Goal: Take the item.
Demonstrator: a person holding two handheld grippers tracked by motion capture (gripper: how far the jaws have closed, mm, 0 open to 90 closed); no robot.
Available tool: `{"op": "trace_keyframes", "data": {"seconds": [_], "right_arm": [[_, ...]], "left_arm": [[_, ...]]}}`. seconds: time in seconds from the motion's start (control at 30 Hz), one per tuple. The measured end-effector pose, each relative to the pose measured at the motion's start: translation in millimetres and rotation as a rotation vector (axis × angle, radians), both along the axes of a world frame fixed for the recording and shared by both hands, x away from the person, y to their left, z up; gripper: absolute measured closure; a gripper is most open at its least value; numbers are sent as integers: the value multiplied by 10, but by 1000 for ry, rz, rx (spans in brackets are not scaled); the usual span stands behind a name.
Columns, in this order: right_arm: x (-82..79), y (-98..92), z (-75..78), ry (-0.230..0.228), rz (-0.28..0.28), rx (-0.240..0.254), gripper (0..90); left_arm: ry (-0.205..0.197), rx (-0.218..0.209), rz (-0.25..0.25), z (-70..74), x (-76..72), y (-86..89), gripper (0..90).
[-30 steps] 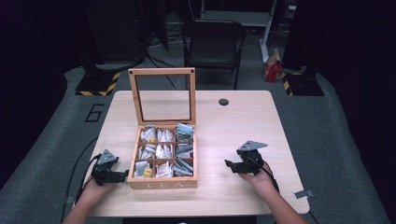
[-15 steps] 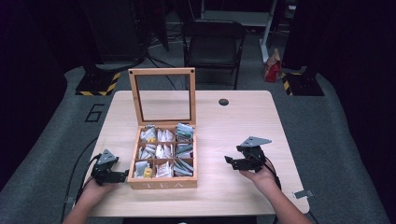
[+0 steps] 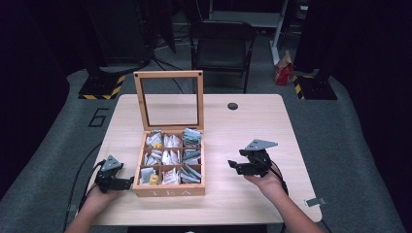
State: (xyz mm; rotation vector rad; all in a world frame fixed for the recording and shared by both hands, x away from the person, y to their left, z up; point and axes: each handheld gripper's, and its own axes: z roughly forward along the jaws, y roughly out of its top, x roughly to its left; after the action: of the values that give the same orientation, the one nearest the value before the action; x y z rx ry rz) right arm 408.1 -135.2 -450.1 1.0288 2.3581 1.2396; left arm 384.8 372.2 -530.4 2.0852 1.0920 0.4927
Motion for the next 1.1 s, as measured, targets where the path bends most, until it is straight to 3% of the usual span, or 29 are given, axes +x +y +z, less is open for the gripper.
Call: {"op": "trace_keyframes", "data": {"seconds": [1.1], "right_arm": [[-113,472,272,-25,153,54,376]], "left_arm": [[0,0,0,0,0,0,138]]}}
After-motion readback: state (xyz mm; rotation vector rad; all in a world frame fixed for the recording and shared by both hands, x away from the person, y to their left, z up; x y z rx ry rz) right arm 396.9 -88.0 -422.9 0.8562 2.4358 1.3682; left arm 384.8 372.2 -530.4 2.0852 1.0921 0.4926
